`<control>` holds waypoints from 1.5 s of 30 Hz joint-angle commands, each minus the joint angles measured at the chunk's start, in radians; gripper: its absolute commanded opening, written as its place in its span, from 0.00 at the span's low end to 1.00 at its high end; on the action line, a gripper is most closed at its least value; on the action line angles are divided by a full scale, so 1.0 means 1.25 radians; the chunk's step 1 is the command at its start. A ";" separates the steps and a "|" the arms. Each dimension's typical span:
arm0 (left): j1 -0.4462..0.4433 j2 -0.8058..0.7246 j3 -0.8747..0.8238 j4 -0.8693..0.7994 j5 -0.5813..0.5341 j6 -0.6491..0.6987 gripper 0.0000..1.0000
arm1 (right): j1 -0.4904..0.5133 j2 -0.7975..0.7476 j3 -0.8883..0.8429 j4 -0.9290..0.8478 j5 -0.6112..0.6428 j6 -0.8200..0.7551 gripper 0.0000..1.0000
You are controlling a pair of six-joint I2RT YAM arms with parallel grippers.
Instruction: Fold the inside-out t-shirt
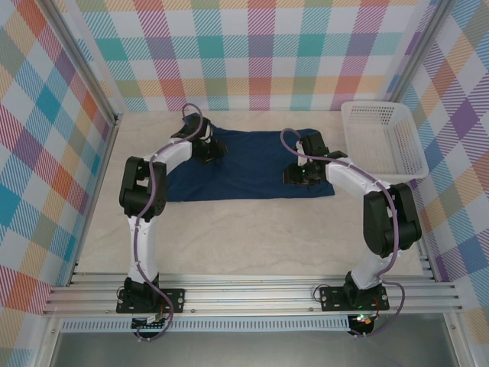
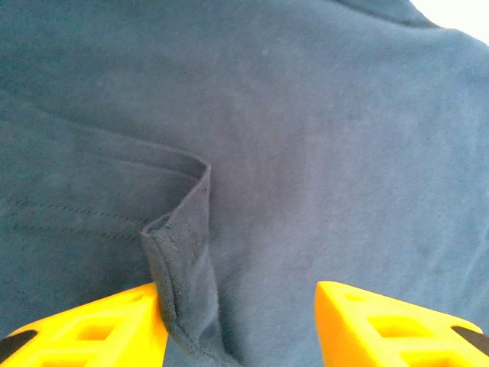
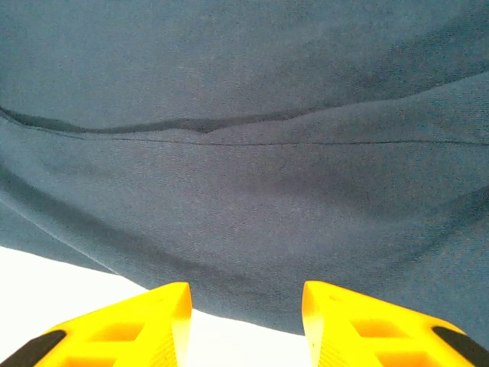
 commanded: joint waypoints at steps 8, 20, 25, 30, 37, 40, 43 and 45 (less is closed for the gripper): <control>-0.025 0.078 0.102 -0.009 0.105 0.027 0.52 | -0.003 0.017 -0.010 0.008 0.010 -0.005 0.43; -0.038 -0.138 -0.101 0.012 -0.054 0.075 0.54 | -0.054 0.008 -0.005 -0.027 0.031 0.013 0.46; 0.001 -0.301 -0.374 0.060 -0.076 -0.007 0.54 | -0.118 0.041 -0.004 -0.037 0.013 0.048 0.46; 0.042 -0.402 -0.510 0.052 -0.101 -0.003 0.54 | -0.178 0.084 0.014 -0.038 -0.005 0.064 0.45; 0.116 -0.418 -0.557 0.055 -0.121 0.008 0.54 | -0.182 0.165 0.061 -0.074 0.029 0.069 0.43; 0.140 -0.398 -0.576 0.054 -0.132 -0.002 0.54 | -0.186 0.184 0.077 -0.136 0.069 0.067 0.42; 0.159 -0.397 -0.615 0.062 -0.122 -0.019 0.54 | -0.189 0.182 0.066 -0.173 0.091 0.065 0.41; 0.166 -0.404 -0.645 0.065 -0.117 -0.031 0.54 | -0.192 0.187 0.062 -0.192 0.094 0.063 0.39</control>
